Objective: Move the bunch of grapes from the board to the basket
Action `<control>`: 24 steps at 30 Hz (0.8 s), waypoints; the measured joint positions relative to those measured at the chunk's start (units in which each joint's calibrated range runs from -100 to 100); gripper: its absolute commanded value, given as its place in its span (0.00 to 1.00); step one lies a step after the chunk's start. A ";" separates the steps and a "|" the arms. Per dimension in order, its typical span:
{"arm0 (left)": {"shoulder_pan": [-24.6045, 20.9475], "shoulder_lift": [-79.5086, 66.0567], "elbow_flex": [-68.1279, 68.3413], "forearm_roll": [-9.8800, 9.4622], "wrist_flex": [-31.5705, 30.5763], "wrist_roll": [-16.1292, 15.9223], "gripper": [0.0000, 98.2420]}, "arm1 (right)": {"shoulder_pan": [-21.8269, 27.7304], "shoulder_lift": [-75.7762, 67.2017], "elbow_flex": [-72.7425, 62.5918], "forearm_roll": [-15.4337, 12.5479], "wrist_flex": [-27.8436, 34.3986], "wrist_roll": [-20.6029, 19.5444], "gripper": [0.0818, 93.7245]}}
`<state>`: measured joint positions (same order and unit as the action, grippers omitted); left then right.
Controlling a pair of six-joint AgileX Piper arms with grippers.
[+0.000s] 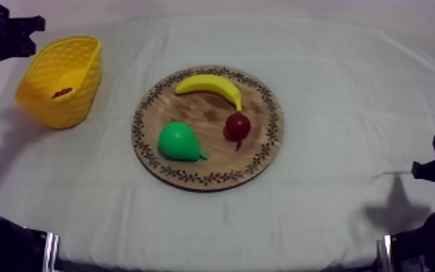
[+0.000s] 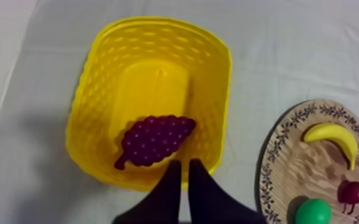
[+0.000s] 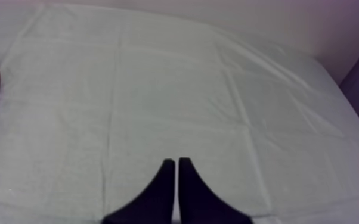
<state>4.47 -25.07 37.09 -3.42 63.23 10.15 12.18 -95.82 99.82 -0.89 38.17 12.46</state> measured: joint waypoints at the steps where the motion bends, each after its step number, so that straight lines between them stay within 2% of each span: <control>1: 0.25 -2.43 2.45 -0.14 -1.15 0.13 0.00 | 0.00 0.00 0.00 0.00 0.00 0.00 0.00; 5: 1.40 -12.09 12.11 0.04 -4.91 0.07 0.00 | 0.00 0.00 0.00 0.00 0.00 0.00 0.00; 10: 2.97 -24.27 21.96 0.33 -6.62 1.84 0.00 | 0.00 0.00 0.00 0.00 0.00 0.05 0.00; 13: 3.67 -31.19 27.37 0.46 -8.34 1.74 0.00 | 0.00 0.00 0.00 0.00 0.00 0.05 0.00; 24: 4.00 -53.74 42.17 0.56 -14.60 -5.50 0.00 | 0.00 0.00 0.00 0.00 0.00 0.02 0.00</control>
<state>8.47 -78.81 79.26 -2.87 48.63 4.65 12.18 -95.82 99.82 -0.89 38.17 12.48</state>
